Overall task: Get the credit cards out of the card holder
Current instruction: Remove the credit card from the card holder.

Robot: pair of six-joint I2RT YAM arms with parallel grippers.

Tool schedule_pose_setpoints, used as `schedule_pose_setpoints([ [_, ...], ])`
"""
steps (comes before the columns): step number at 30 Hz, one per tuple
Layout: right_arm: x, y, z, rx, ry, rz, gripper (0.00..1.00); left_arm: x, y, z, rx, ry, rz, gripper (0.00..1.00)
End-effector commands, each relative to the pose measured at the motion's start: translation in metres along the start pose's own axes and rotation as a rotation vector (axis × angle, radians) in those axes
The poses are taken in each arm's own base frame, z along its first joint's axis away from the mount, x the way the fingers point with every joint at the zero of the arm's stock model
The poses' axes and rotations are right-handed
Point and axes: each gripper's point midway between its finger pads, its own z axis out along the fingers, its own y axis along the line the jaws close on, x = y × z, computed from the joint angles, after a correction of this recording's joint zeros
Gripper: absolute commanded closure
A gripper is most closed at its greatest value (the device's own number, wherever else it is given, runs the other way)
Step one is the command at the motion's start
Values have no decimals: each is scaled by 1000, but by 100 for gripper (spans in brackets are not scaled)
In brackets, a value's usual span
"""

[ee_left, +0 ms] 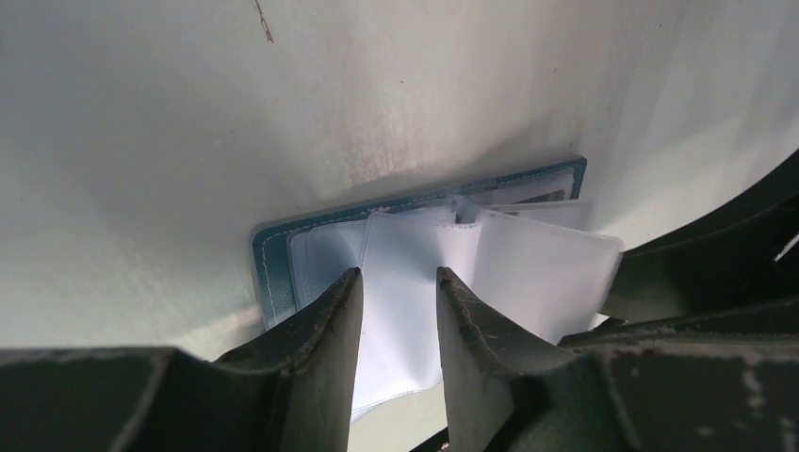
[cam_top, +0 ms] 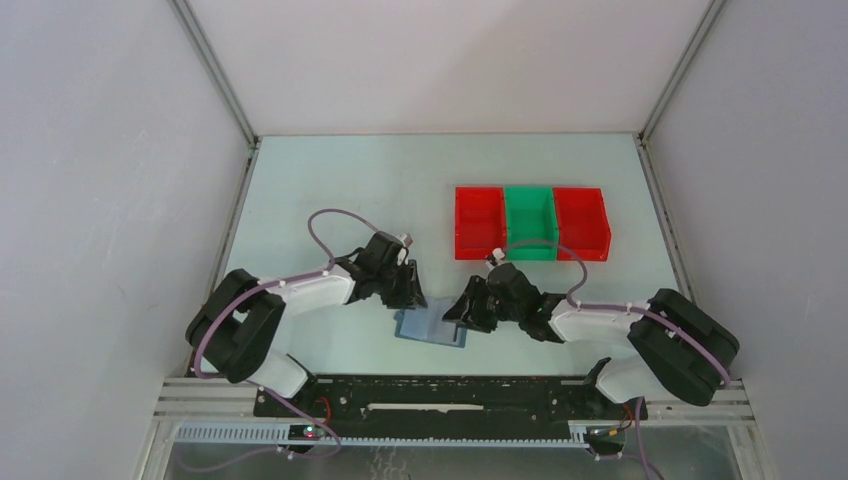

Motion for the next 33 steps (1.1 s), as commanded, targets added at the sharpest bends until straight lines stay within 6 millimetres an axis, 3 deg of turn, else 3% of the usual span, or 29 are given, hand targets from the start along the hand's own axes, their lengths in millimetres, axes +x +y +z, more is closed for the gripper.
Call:
schedule_pose_setpoints([
  [1,-13,32,-3,-67,-43,-55,48,19,19,5,-54,52,-9,60],
  [13,-11,47,4,-91,-15,-77,49,14,13,-4,-40,27,-1,60],
  [22,-18,5,1,109,-80,-15,43,0,5,-21,-44,-26,31,59],
  [33,-26,6,-12,106,-170,3,42,5,16,-17,-84,-13,30,59],
])
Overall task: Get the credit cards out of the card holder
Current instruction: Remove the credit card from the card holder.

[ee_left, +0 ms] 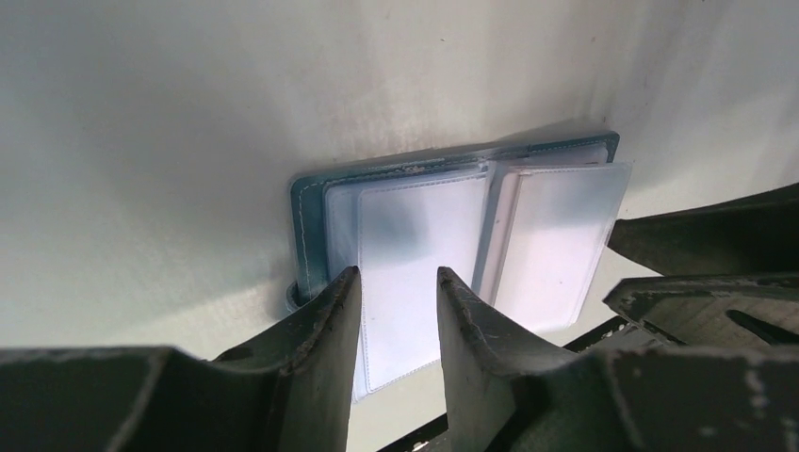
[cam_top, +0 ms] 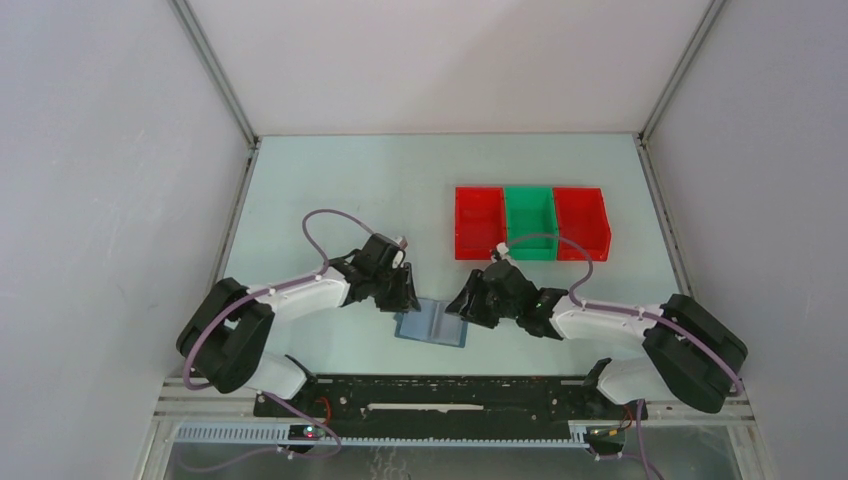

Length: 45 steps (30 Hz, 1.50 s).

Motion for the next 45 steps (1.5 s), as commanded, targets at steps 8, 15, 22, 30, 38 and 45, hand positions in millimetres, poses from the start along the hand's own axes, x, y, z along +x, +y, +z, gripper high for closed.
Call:
schedule_pose_setpoints([
  [8,-5,8,-6,-28,-62,8,43,2,15,-1,-66,-10,30,59],
  [15,5,9,2,-47,-7,0,43,0,13,-2,-60,-17,33,59],
  [22,14,6,14,-48,33,11,43,0,12,-2,-57,-13,37,59],
  [30,9,6,7,-40,5,1,43,0,12,-1,-58,-10,41,59],
  [38,4,3,-2,-29,-27,3,43,-2,10,-1,-52,-10,42,59],
  [45,7,0,-3,-30,-19,-2,43,-1,12,0,-58,-6,41,59],
])
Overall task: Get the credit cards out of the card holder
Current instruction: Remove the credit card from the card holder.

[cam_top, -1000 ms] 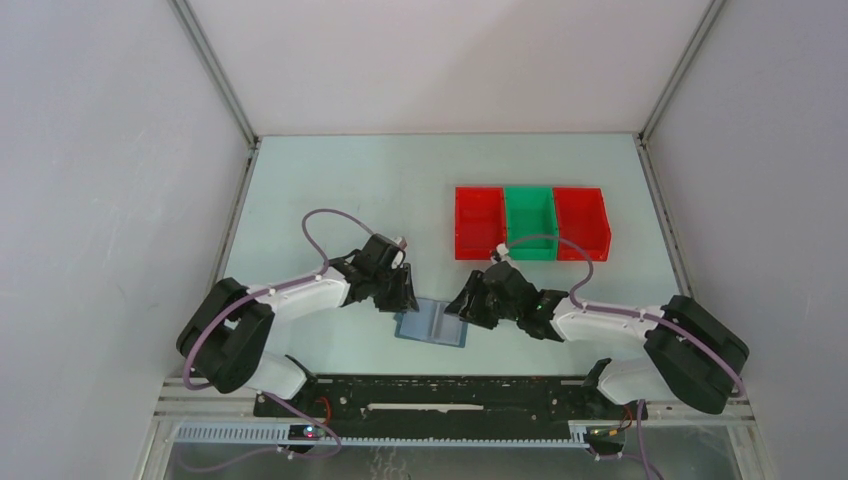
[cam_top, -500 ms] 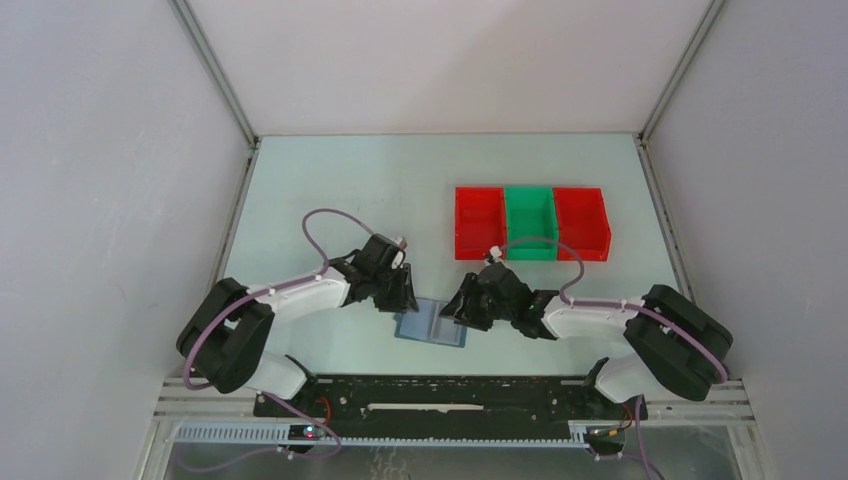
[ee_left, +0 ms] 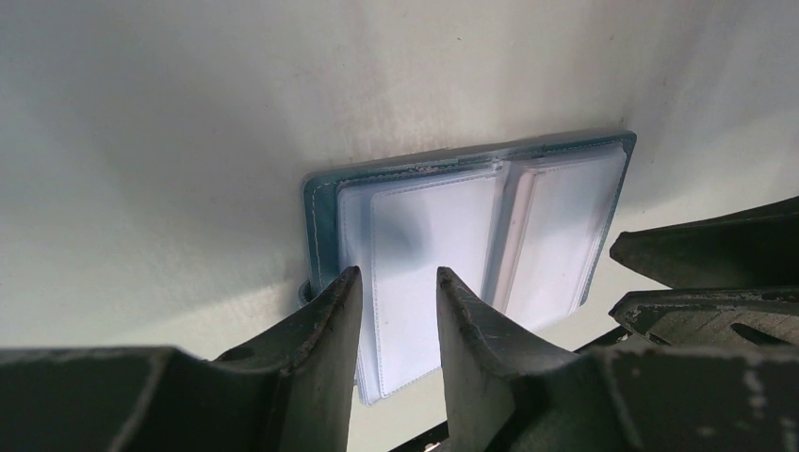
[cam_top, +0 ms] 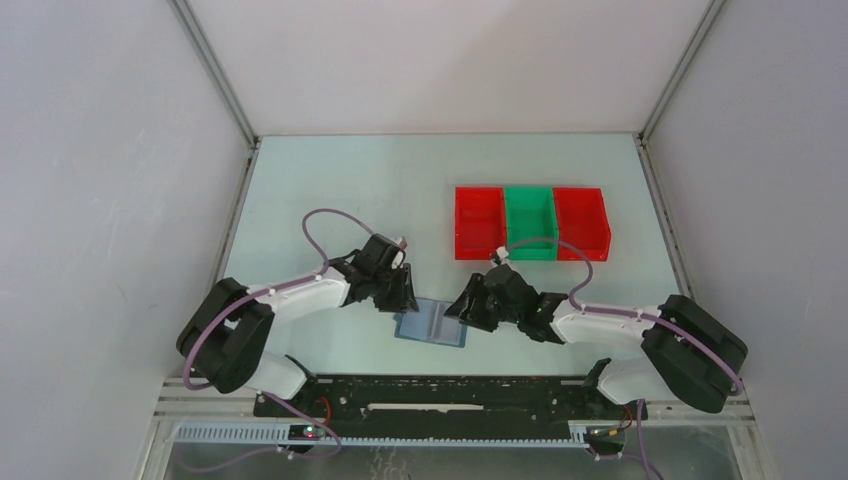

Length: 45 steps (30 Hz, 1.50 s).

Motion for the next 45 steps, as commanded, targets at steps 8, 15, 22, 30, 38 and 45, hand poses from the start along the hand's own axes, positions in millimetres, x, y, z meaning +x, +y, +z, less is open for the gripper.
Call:
schedule_pose_setpoints([
  [8,10,-2,9,-13,35,-5,43,-2,4,0,-23,-4,27,59],
  [15,12,0,11,-22,45,-3,43,-2,4,0,-22,-5,23,59],
  [22,20,13,19,-92,97,22,43,-2,2,0,-14,-3,23,59],
  [30,21,31,23,-152,118,12,44,-13,-9,-14,10,-37,46,58],
  [38,11,50,24,-176,100,-26,43,-33,-21,-51,20,-122,56,57],
  [45,9,67,37,-196,123,-45,44,-39,-27,-81,61,-197,36,56],
])
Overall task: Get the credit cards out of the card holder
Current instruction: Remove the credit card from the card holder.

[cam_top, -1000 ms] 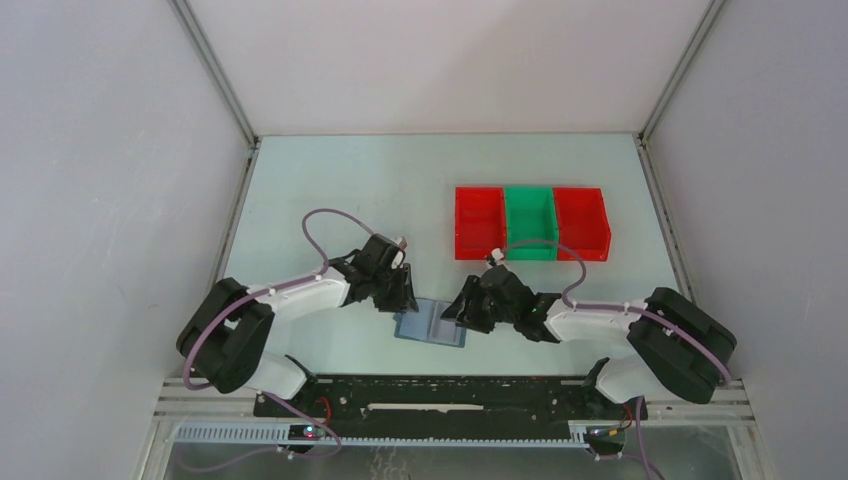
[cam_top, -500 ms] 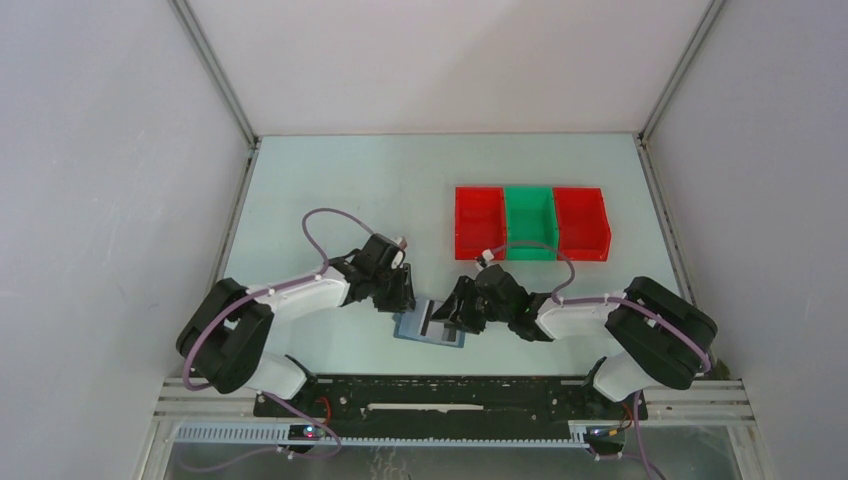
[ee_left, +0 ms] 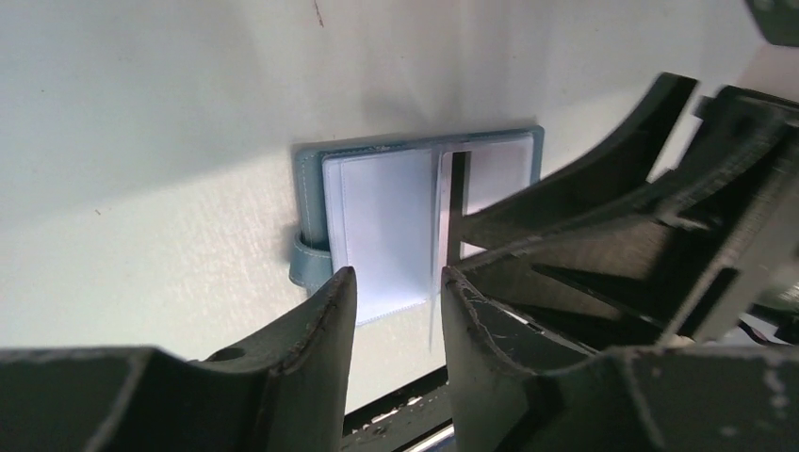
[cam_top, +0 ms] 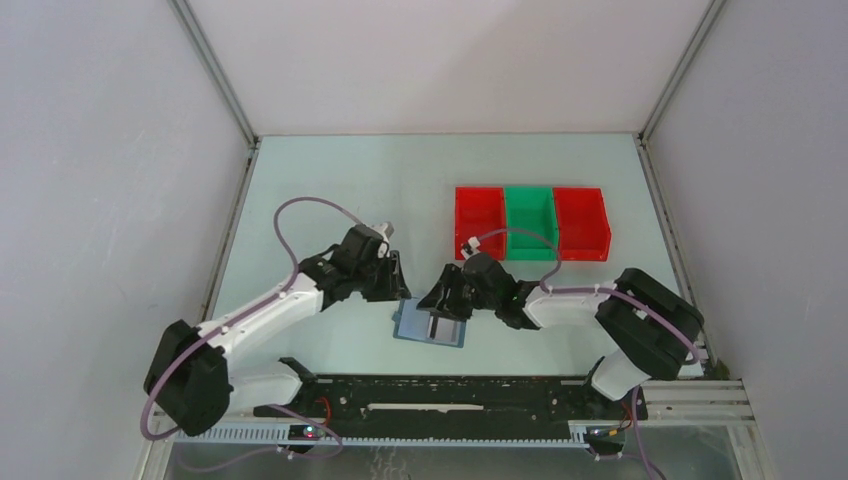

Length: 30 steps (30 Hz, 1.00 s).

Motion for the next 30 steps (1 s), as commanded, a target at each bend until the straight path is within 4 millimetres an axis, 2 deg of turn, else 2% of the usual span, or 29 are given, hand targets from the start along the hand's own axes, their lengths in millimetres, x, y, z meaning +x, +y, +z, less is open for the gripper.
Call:
schedule_pose_setpoints([
  [1,0,15,11,-32,22,-43,44,-21,-16,-27,48,-84,2,56],
  [6,1,24,29,-45,61,-47,45,-21,-27,-36,109,-102,-11,56],
  [11,4,20,45,-13,102,-57,48,-24,-33,-41,143,-123,-10,55],
  [14,3,17,47,12,113,-57,49,-22,-34,-39,153,-112,-16,55],
  [18,-3,28,31,-3,87,-74,51,-18,-38,-32,179,-93,-25,55],
  [19,-8,34,23,-13,59,-86,51,-16,-36,-29,177,-86,-26,55],
  [22,-22,35,-5,12,-47,-117,50,-14,-34,-23,172,-73,-25,55],
  [26,-28,3,-25,80,-106,-96,49,-7,-44,-12,226,-36,-29,55],
  [30,-20,-24,-28,111,-85,-44,51,4,-50,9,281,37,-50,55],
])
